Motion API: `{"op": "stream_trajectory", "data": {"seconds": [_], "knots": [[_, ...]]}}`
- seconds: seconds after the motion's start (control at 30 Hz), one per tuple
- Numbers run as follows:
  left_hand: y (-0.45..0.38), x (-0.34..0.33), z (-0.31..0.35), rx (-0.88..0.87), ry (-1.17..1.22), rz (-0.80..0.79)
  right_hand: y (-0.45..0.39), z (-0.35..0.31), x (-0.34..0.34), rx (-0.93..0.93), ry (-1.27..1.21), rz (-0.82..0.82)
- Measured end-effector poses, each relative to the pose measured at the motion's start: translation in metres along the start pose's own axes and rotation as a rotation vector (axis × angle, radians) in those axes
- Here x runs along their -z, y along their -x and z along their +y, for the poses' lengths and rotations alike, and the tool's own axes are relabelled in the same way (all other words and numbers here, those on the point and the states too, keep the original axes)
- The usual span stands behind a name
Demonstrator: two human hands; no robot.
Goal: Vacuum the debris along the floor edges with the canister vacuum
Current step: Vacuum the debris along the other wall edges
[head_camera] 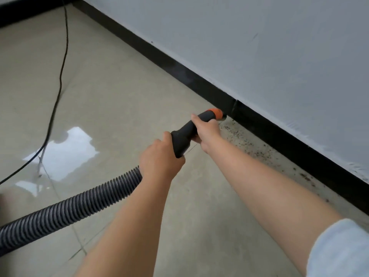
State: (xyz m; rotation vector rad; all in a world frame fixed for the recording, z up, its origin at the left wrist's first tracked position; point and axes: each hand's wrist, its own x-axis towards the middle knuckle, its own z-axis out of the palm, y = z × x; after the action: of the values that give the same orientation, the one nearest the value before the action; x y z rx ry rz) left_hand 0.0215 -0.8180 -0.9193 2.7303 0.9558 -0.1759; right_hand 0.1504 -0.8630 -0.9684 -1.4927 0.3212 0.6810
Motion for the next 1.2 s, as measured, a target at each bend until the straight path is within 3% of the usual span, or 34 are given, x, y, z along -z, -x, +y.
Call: {"op": "stream_trajectory", "data": {"seconds": [0.2, 0.43, 0.83, 1.2], "knots": [[0.005, -0.007, -0.012, 0.021, -0.023, 0.04, 0.007, 0.008, -0.009, -0.034, -0.095, -0.095], [0.01, -0.003, -0.01, -0.006, -0.091, 0.022, 0.016, 0.02, -0.007, -0.077, -0.256, -0.098], [0.021, -0.003, -0.01, -0.015, -0.114, 0.012, 0.021, 0.02, 0.0, -0.105, -0.273, -0.185], [0.01, 0.012, -0.019, -0.108, -0.065, -0.198, 0.017, 0.003, 0.007, -0.114, -0.347, -0.199]]}}
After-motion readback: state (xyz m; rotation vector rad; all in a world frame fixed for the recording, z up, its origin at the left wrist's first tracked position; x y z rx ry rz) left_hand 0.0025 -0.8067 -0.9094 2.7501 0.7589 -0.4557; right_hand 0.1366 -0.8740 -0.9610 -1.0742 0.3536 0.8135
